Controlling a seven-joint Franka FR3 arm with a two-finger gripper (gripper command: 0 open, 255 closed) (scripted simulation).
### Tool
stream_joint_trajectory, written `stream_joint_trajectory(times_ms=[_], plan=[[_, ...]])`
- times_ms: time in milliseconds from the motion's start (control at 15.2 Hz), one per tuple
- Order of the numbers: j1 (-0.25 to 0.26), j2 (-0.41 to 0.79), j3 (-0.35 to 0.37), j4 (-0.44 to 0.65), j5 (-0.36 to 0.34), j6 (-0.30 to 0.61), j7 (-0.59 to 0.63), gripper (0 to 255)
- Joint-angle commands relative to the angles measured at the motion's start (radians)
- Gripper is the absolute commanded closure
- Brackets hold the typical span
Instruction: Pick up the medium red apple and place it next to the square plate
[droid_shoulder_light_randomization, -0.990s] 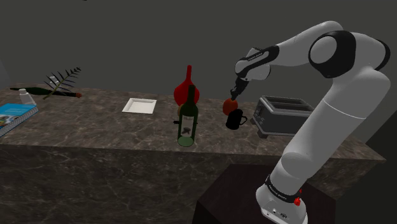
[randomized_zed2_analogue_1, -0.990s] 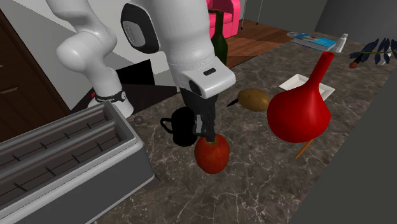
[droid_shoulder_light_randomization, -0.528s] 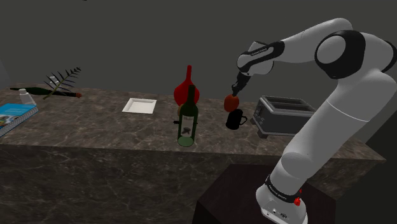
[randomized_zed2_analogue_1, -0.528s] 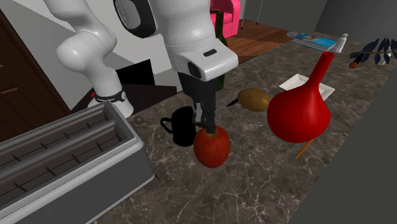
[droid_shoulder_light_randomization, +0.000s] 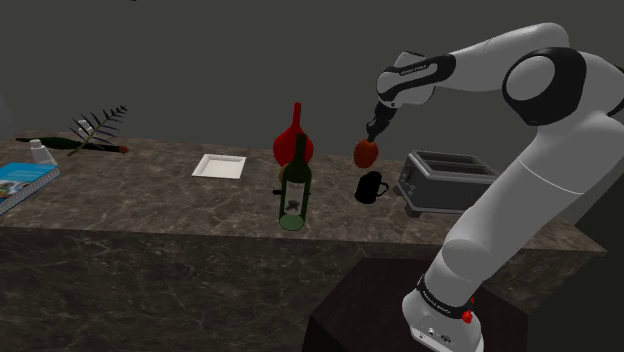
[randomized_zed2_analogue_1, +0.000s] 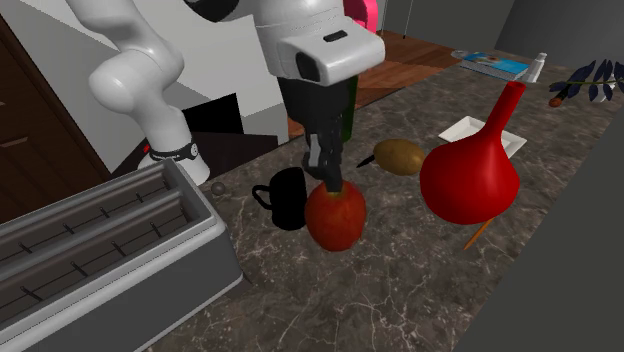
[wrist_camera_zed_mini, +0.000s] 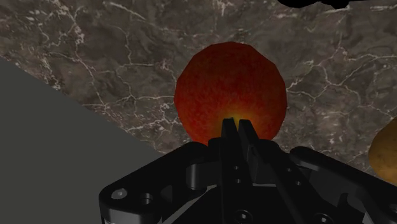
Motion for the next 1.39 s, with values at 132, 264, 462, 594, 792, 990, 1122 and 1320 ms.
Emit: stream_joint_trajectory(times_ms=[132,264,462,594,792,990,1122,1320], plan=[[-0.002,-0.021,0.006,0.038,-0.012,-0.056,0.01,255],[-0.002,-0.028,0.008,0.059,-0.016,-0.083,0.013,255],[-0.001,-0.035,0.012,0.092,-0.02,-0.124,0.018,255],[-0.001,-0.039,0.014,0.115,-0.022,-0.15,0.021,255],[0.0,-0.044,0.017,0.152,-0.023,-0.191,0.024,255],[0.001,-0.046,0.02,0.19,-0.024,-0.231,0.026,255],[0.002,-0.046,0.021,0.217,-0.024,-0.258,0.027,255],[0.003,-0.044,0.023,0.259,-0.023,-0.298,0.028,255]])
